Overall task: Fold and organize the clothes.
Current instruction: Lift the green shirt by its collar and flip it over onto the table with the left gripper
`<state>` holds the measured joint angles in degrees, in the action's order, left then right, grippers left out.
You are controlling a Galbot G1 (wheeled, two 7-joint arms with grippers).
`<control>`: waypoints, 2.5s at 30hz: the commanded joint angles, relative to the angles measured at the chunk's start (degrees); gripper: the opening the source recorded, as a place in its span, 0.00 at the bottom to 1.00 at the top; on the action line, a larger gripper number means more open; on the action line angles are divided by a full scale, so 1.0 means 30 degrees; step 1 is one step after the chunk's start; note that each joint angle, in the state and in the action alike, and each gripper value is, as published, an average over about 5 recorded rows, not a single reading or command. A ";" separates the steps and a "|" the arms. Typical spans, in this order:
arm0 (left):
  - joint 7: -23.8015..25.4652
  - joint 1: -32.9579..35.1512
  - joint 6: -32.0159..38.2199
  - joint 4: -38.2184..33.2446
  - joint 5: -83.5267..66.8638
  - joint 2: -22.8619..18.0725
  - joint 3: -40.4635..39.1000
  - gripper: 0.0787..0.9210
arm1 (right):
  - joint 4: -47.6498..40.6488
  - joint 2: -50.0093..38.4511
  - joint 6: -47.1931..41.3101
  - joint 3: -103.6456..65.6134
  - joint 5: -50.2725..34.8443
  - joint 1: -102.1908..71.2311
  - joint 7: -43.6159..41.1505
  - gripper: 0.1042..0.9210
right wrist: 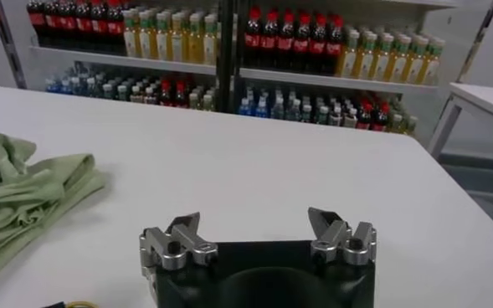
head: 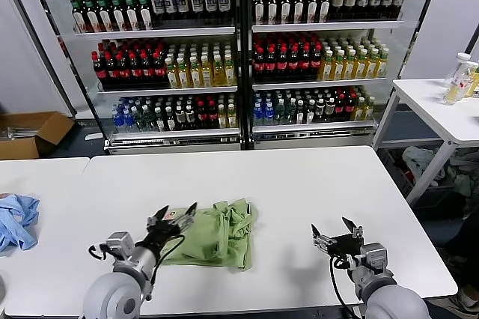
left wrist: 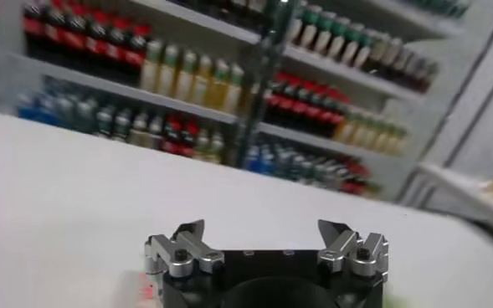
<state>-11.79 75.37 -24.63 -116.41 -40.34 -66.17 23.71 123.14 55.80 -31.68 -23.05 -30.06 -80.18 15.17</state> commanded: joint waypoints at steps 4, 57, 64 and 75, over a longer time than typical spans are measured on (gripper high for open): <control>0.0844 0.0953 -0.0749 0.2011 0.1448 0.1042 0.0765 0.88 | 0.0065 0.0092 -0.0013 -0.0185 0.0072 -0.0061 0.0231 0.88; 0.0592 0.0183 -0.1028 0.2033 -1.2990 -0.0319 0.4671 0.02 | 0.1268 0.0259 -0.0099 -0.1104 0.0235 -0.1376 0.0155 0.88; 0.0808 0.0668 -0.1860 0.0813 -1.2345 0.2353 1.0345 0.02 | 0.1109 0.0271 -0.0084 -0.0950 0.0163 -0.1057 0.0146 0.88; 0.1670 0.0320 -0.2779 -0.1409 -0.7773 0.7560 1.4338 0.02 | 0.1267 0.0370 -0.0052 -0.0697 0.0063 -0.0894 0.0128 0.88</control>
<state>-8.54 76.63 -30.88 -113.13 -74.40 -56.55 53.50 126.61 56.82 -31.90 -25.25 -29.85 -82.78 15.58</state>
